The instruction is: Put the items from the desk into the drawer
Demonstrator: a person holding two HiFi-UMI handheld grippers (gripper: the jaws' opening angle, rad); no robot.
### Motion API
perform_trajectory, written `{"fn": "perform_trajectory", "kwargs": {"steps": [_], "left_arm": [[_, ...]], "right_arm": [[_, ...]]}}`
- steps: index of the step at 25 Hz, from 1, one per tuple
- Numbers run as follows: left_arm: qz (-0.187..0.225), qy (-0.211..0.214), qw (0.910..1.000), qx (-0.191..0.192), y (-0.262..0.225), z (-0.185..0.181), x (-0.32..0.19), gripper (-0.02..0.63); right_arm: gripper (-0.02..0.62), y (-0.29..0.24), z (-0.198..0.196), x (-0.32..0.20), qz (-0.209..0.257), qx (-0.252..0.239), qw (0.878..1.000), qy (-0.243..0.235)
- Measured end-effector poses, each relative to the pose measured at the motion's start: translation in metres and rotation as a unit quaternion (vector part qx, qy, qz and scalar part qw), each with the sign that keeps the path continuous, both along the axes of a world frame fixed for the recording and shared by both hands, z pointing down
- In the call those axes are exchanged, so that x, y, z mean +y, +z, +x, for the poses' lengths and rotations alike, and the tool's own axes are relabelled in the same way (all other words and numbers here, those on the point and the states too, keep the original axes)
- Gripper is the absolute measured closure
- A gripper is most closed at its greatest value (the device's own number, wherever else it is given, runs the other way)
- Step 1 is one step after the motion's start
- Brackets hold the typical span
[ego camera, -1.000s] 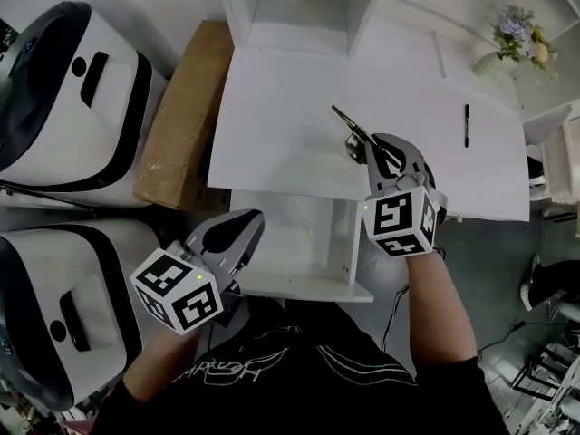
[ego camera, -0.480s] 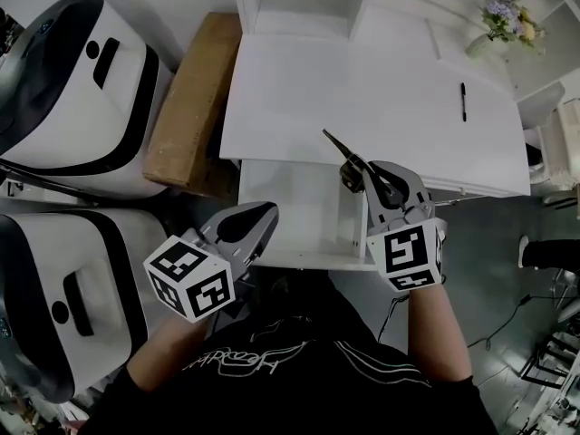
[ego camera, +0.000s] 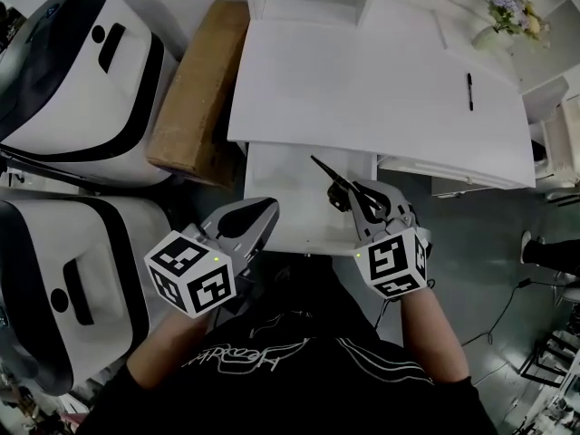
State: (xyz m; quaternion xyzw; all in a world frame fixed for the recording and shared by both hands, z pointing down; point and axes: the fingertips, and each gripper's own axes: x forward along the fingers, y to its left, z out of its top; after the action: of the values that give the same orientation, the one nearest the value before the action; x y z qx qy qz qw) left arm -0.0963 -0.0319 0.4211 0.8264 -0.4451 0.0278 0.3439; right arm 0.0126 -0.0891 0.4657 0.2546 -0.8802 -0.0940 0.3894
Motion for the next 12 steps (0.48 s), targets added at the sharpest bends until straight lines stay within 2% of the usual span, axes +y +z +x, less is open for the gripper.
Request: {"fn": "perform_trajectory", "kwargs": {"steps": [9,12], "left_arm": [[-0.021,-0.032,0.9993,0.001,0.017,-0.020,0.008,0.597],[-0.028,-0.043,0.9987,-0.002,0.021,-0.029,0.009,0.597]], "right_arm": [[0.580,0.070,-0.027,0.001,-0.065,0.028,0.997,-0.038],[0.580,0.095,-0.038,-0.002,-0.076,0.051,0.994,-0.061]]}}
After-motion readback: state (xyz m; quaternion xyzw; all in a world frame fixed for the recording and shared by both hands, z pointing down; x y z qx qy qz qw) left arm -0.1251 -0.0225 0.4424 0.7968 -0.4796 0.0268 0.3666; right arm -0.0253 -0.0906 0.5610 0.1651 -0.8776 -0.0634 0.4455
